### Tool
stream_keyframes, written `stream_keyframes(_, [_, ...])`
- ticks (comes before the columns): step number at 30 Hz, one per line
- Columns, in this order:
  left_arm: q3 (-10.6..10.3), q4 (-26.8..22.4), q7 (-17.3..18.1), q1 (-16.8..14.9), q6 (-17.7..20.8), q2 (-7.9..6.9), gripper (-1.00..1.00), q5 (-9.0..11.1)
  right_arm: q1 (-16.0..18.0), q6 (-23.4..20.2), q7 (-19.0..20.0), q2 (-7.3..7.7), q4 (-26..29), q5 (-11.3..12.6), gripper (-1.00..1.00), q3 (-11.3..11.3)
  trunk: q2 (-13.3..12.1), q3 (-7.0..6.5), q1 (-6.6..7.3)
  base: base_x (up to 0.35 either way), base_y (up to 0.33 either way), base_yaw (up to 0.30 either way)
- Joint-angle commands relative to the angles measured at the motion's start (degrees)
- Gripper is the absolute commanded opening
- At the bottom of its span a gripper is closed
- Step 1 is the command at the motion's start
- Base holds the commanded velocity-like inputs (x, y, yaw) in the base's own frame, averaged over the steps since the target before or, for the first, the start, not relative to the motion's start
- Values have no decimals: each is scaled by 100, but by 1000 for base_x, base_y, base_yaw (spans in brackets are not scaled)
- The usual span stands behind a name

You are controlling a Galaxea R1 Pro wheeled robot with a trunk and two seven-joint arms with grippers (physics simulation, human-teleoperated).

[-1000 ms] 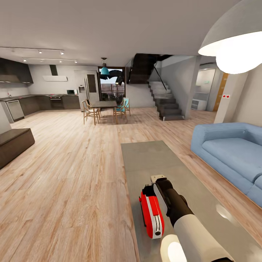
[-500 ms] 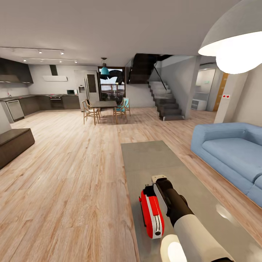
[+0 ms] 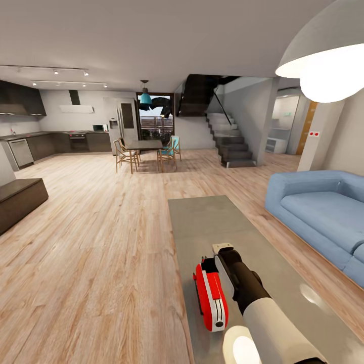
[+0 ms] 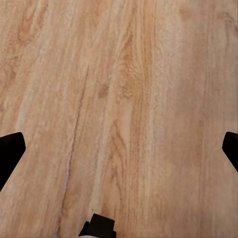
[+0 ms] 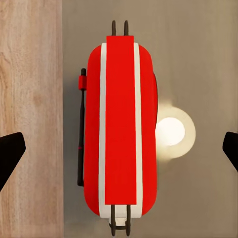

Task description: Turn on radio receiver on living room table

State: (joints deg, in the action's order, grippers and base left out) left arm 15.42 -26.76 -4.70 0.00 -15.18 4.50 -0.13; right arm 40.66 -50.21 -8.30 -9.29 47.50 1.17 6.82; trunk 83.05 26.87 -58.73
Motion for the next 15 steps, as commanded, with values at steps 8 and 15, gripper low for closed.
stream_keyframes(8, [19, -63, 3, 0, -17, 29, 100, 20, 3, -24, -21, 6, 5, 22, 100, 12, 3, 5, 0, 0, 0, 0])
stream_keyframes(15, [21, -80, 4, 0, -13, 27, 100, 30, 3, -24, -21, 6, 5, 23, 100, 12, 83, 41, -44, 0, 0, 0])
